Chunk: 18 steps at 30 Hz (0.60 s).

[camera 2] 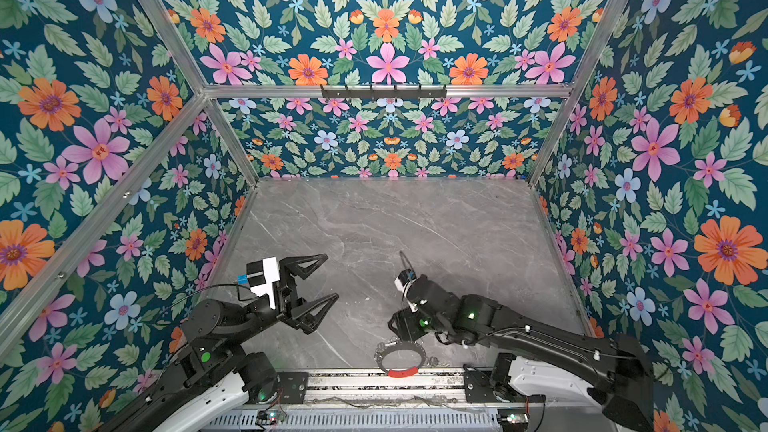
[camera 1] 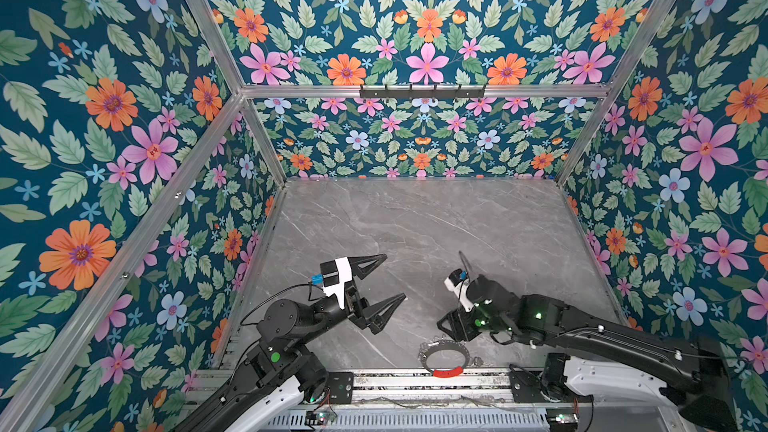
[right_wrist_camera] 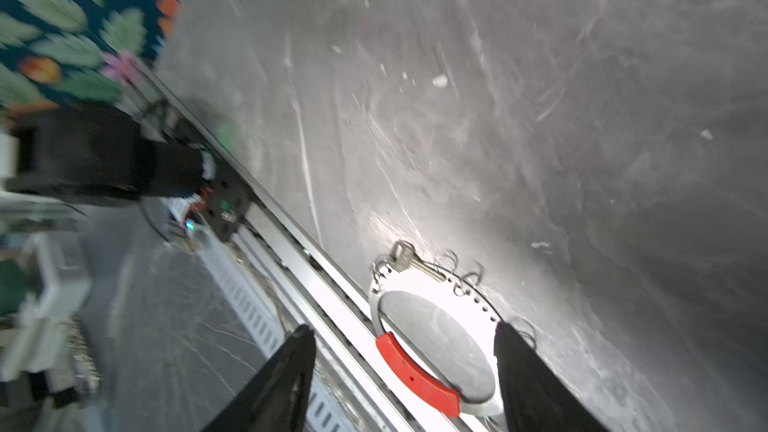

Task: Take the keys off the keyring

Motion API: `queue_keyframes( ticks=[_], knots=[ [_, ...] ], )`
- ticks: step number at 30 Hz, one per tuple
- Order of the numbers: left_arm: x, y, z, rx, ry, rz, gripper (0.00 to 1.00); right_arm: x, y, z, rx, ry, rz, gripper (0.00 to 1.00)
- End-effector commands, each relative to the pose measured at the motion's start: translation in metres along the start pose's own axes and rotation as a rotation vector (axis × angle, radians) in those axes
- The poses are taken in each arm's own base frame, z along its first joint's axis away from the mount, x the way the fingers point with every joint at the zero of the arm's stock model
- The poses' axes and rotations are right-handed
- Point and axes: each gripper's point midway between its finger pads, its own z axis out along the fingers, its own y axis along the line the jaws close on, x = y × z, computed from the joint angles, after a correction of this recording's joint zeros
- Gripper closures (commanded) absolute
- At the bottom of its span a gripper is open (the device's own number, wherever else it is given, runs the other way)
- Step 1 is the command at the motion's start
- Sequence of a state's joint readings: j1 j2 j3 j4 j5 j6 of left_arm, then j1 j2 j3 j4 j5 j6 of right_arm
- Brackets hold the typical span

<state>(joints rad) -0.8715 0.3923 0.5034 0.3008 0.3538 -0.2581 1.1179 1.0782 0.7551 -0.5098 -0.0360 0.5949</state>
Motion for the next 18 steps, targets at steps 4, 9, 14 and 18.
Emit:
queue_keyframes(
  ticks=[4, 9, 14, 18],
  knots=[
    [-0.006, 0.004, -0.004, -0.019, -0.071, -0.026, 0.00, 0.013, -0.034, 0.018, 0.227, 0.019, -0.036, 0.32],
    [0.004, 0.001, 0.003, 0.013, -0.024, -0.033, 0.08, 0.051, -0.046, 0.023, 0.228, 0.121, 0.024, 0.41],
    [0.017, 0.006, 0.010, -0.004, 0.038, -0.043, 0.33, 0.090, -0.052, 0.022, 0.237, 0.232, 0.070, 0.50],
    [0.019, 0.010, 0.011, -0.021, 0.045, -0.043, 0.31, 0.110, -0.054, 0.024, 0.212, 0.281, 0.156, 0.51]
  ],
)
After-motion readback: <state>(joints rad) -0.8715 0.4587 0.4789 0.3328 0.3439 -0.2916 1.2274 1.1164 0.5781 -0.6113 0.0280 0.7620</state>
